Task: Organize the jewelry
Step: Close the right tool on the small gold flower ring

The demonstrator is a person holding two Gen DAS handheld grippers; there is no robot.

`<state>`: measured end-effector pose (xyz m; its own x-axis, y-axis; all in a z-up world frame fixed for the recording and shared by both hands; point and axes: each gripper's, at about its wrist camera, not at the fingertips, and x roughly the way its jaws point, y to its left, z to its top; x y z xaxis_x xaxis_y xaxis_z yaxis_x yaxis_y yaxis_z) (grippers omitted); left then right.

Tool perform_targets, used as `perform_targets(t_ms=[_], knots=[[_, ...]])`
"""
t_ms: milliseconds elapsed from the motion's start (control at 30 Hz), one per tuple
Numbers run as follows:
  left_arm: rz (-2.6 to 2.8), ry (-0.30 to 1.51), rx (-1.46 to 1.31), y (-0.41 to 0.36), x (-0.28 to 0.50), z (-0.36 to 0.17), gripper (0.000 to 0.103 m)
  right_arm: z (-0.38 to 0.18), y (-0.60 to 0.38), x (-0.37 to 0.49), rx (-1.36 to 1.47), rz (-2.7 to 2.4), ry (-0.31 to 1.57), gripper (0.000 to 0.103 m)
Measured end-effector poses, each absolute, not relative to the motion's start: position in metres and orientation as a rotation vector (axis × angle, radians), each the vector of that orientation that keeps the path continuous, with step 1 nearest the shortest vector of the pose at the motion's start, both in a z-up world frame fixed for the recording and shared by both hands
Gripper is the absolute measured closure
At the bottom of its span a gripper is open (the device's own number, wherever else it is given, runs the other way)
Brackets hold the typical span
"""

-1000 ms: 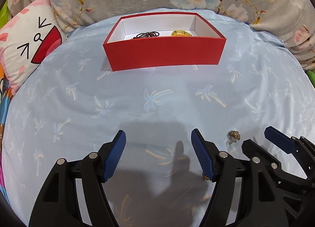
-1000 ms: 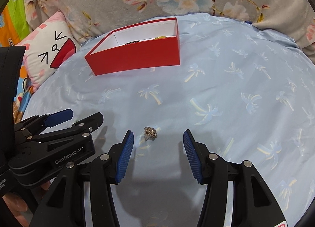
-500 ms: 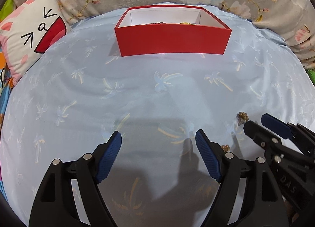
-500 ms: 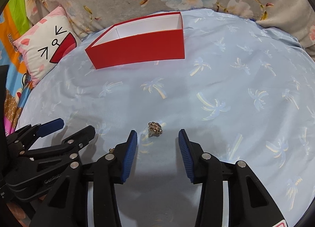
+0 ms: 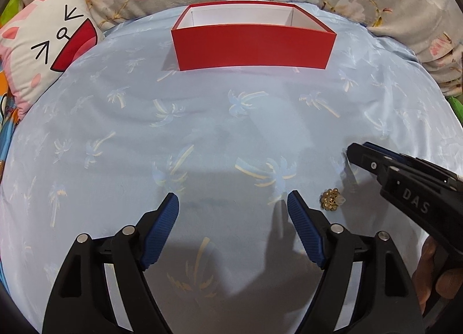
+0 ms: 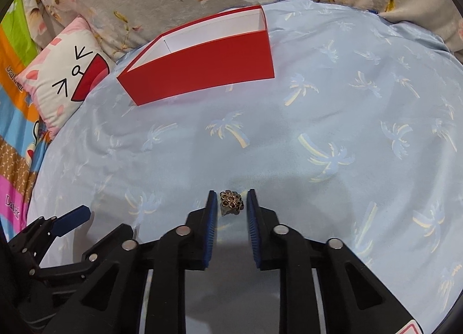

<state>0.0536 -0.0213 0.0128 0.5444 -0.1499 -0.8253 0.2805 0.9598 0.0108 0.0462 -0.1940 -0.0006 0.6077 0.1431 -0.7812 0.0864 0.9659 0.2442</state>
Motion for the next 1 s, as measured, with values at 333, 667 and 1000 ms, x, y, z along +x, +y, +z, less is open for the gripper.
perform_targets(t_ms=[333, 667, 1000], knots=[[-0.293, 0.961, 0.151, -0.03, 0.047, 0.016, 0.029, 0.003, -0.194, 0.032, 0.215, -0.008, 0.905, 0.088], [-0.349, 0.955, 0.166, -0.051, 0.035, 0.019, 0.029, 0.004, -0.218, 0.001, 0.268, -0.055, 0.9, 0.088], [-0.382, 0.955, 0.17, -0.068, 0.032, 0.014, 0.03, 0.003, -0.224, -0.012, 0.292, -0.06, 0.892, 0.088]])
